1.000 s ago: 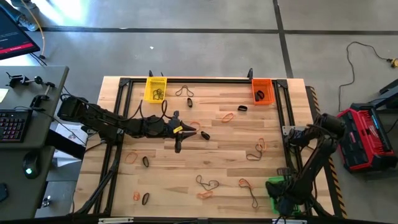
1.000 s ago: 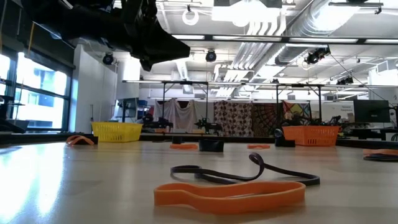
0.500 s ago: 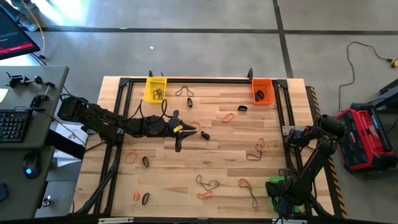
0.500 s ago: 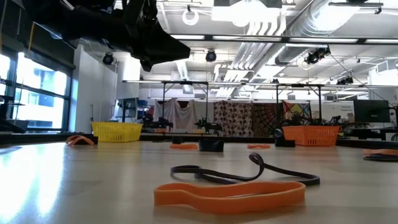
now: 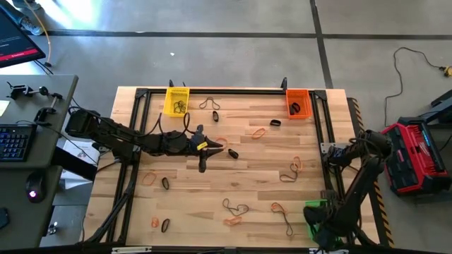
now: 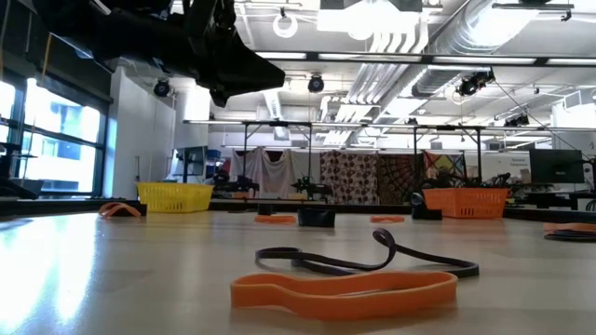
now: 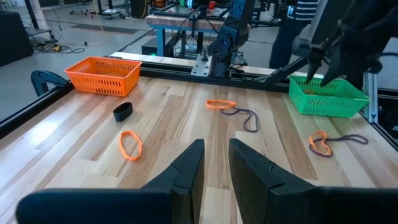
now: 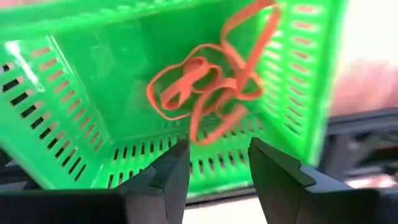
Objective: Sort rubber bands into baskets
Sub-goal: Put the purple rubber band into the yellow bin
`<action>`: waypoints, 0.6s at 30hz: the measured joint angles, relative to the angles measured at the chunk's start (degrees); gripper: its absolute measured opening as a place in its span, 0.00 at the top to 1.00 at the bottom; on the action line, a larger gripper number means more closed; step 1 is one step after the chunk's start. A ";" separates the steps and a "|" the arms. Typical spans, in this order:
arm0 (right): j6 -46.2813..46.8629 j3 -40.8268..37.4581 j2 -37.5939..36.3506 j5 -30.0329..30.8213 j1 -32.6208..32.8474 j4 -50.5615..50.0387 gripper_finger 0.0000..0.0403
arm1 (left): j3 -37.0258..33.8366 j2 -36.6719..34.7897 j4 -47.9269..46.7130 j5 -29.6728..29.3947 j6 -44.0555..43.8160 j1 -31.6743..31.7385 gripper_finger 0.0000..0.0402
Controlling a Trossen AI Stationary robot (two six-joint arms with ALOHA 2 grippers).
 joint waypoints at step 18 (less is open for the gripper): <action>-2.22 14.68 -0.06 15.49 -9.59 -20.76 0.62 | 0.00 0.00 -0.09 0.01 0.42 0.00 0.84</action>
